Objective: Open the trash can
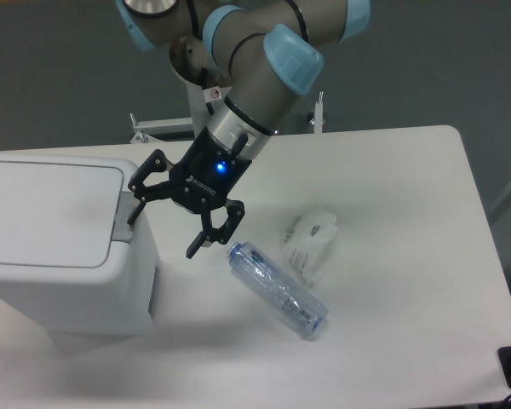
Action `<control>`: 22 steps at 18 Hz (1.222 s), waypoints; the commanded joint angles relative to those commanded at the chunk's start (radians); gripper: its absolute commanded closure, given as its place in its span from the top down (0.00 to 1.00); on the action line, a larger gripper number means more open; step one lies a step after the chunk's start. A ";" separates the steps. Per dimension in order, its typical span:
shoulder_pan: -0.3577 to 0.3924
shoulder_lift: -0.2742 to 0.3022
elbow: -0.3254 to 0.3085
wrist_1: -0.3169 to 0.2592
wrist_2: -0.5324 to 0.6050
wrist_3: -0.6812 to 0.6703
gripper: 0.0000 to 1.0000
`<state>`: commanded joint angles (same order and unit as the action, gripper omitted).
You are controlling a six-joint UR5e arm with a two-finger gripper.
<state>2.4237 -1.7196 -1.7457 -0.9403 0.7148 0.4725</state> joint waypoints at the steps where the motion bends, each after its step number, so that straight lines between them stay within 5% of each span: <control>1: 0.000 -0.002 0.000 0.000 0.000 0.000 1.00; 13: 0.017 0.003 0.032 -0.003 -0.002 -0.005 1.00; 18: 0.106 0.000 0.064 -0.002 -0.005 0.005 1.00; 22: 0.191 -0.064 0.067 0.017 0.003 0.125 1.00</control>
<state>2.6152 -1.7839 -1.6782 -0.9235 0.7179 0.5979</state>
